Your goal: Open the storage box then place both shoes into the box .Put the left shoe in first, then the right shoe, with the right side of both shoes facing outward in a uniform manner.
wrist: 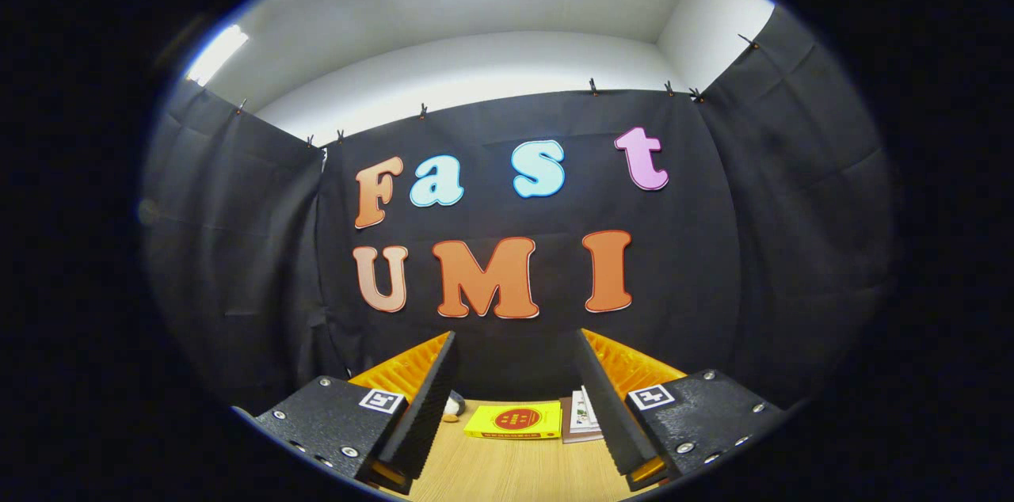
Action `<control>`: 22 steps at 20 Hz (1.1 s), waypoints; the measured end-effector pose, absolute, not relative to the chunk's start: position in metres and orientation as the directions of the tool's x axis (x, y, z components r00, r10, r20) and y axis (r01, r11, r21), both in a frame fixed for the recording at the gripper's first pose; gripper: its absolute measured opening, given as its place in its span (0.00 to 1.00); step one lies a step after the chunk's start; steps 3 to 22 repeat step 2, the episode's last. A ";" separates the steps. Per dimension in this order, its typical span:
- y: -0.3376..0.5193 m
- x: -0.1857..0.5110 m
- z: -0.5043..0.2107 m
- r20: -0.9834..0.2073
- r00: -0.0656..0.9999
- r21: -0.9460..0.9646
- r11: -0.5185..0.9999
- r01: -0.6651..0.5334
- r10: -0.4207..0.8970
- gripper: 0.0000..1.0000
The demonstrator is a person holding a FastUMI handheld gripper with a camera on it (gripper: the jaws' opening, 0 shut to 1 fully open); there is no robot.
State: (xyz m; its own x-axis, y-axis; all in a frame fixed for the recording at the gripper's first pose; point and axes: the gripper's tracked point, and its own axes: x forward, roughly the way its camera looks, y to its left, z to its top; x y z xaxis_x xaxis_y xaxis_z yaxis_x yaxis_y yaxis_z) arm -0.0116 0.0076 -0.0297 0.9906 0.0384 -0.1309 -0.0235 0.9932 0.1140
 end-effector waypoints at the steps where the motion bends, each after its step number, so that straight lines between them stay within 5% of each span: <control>1: 0.008 -0.012 -0.030 -0.132 0.991 0.109 0.994 -0.024 0.039 0.87; 22: 0.007 -0.012 -0.031 -0.133 0.990 0.103 0.994 -0.024 0.038 0.88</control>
